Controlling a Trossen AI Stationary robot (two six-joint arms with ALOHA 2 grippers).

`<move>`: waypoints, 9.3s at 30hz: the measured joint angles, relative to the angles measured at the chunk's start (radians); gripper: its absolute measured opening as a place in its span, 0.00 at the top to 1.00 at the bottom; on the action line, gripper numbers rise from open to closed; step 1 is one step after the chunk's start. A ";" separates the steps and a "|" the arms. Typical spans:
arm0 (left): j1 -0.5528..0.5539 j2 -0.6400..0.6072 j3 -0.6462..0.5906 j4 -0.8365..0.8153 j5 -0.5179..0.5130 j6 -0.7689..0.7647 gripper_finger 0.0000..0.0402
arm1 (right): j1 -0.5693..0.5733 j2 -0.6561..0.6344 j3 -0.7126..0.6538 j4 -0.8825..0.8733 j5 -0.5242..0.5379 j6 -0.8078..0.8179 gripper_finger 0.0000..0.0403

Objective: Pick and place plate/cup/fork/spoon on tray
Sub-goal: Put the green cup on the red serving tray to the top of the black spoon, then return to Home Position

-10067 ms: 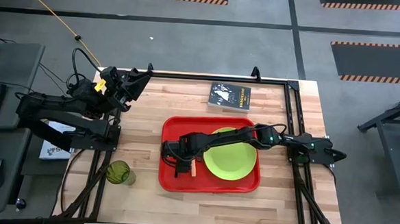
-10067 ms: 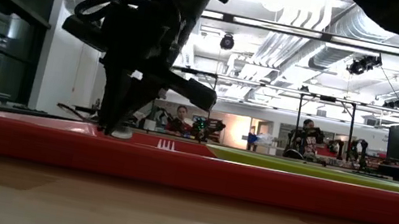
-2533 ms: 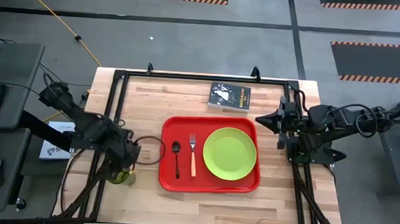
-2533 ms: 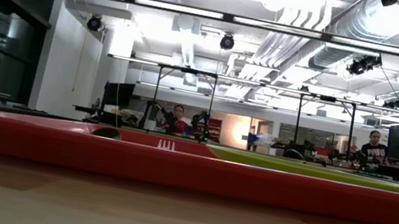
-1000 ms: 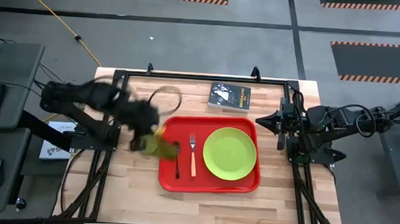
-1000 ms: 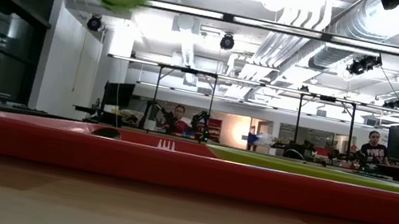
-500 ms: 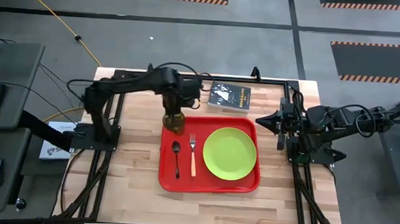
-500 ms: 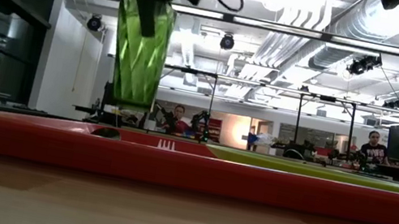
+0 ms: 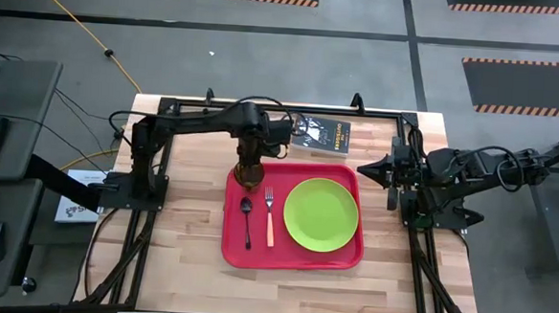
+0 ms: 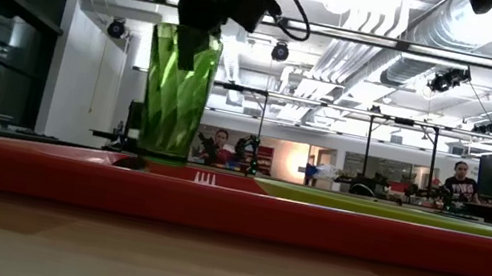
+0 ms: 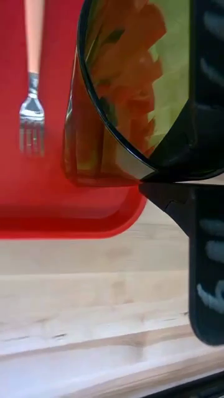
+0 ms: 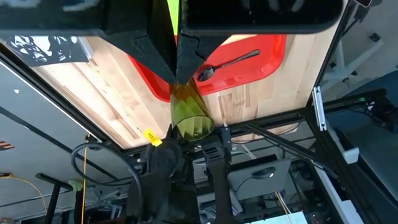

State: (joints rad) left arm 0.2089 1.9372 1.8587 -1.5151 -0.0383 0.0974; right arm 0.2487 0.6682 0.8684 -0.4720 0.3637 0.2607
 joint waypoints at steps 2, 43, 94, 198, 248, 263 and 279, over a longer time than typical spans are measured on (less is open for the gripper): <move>0.001 -0.001 0.000 0.019 -0.001 0.008 1.00 | 0.000 0.000 0.000 -0.003 0.000 0.000 1.00; 0.007 -0.001 -0.080 0.082 0.000 0.065 0.93 | 0.000 0.000 0.000 -0.002 0.000 0.003 1.00; -0.187 -0.748 -0.461 1.200 -0.047 -0.186 0.74 | 0.000 0.000 0.000 0.000 0.000 0.053 1.00; -0.221 -1.931 -1.846 1.709 -0.230 -0.401 1.00 | 0.000 -0.345 -0.142 0.088 -0.250 0.040 1.00; -0.223 -1.933 -1.847 1.638 -0.231 -0.401 0.99 | -0.114 -0.663 -0.859 0.523 -0.172 -0.034 1.00; -0.223 -1.934 -1.847 1.565 -0.232 -0.401 0.99 | -0.168 -0.668 -0.859 0.518 -0.192 -0.034 1.00; -0.250 -1.933 -1.847 1.564 -0.214 -0.401 0.99 | -0.223 -0.661 -0.860 0.517 -0.196 -0.034 1.00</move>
State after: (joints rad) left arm -0.0410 0.0044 0.0116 0.0490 -0.2527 -0.3038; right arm 0.0257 0.0067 0.0086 0.0448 0.1673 0.2268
